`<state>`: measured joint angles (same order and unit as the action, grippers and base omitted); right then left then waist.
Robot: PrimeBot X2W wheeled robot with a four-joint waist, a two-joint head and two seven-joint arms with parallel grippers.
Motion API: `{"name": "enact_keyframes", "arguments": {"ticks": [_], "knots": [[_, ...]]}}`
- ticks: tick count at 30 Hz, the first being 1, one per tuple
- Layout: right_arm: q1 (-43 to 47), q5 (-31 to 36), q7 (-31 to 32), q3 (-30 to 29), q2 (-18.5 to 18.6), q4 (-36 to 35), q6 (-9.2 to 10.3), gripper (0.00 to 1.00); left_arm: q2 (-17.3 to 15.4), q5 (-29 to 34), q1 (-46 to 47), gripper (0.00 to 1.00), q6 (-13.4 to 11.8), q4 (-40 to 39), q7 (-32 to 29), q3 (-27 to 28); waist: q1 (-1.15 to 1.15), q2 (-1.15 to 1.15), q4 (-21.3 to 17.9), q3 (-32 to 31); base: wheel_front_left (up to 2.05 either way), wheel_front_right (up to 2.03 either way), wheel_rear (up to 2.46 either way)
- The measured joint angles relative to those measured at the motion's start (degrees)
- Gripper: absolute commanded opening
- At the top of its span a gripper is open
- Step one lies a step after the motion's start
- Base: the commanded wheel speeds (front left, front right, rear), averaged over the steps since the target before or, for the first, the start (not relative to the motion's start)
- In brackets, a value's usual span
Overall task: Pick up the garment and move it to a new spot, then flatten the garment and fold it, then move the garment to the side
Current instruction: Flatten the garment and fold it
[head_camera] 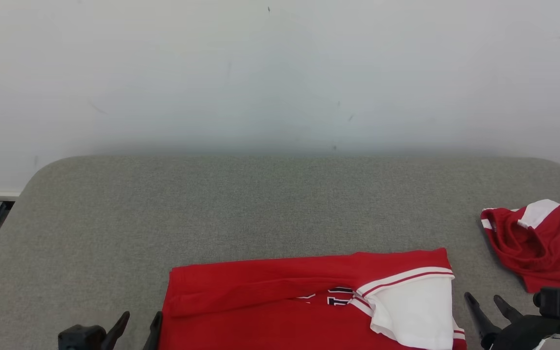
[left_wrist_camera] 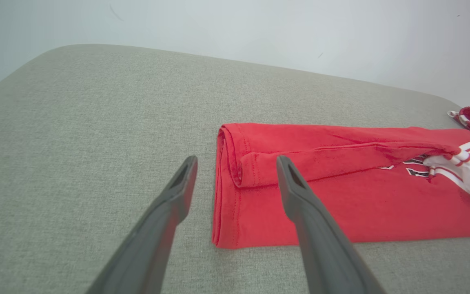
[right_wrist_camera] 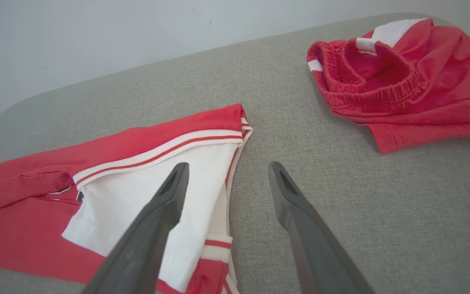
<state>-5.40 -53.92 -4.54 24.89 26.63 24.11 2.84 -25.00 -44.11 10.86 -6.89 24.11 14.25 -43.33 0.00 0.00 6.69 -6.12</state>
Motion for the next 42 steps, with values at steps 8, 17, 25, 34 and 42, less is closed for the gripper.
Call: {"name": "enact_keyframes", "arguments": {"ticks": [8, 17, 25, 34, 42], "knots": [[-4.81, -1.92, 8.14, 1.04, -1.65, 7.68, 1.35, 1.0, 1.16, 5.08, -5.66, 1.0, -0.23, -8.65, 0.08, 8.11, 0.0, 0.0, 2.29, 0.39, 0.0, 0.0, 0.0], [-10.99, -1.9, 17.29, 4.99, -3.5, 16.66, 1.78, 1.0, 3.87, 10.66, -7.27, 1.0, -0.23, -12.06, 0.09, 12.38, 0.0, 0.0, 4.77, 1.47, 0.0, 0.0, 0.0], [-15.3, -1.35, 22.27, 7.01, -5.21, 24.07, 1.15, 0.0, 5.26, 13.93, -9.72, 1.0, -0.23, -13.5, 0.09, 15.23, 0.0, 0.0, 7.34, 2.0, 0.0, 0.0, 0.0], [-17.66, -1.3, 22.58, 7.05, -5.17, 25.54, -0.41, 0.0, 5.69, 14.16, -12.29, 1.0, -0.23, -13.79, 0.09, 17.41, 0.0, 0.0, 5.89, 2.1, 0.0, 0.0, 0.0], [-18.7, -1.04, 21.65, 5.48, -0.38, 25.52, -2.78, 0.0, 6.84, 14.69, -12.76, 1.0, -0.23, -14.33, 0.09, 18.2, 0.0, 0.0, 2.42, 2.39, 0.0, 0.0, 0.0]]}}
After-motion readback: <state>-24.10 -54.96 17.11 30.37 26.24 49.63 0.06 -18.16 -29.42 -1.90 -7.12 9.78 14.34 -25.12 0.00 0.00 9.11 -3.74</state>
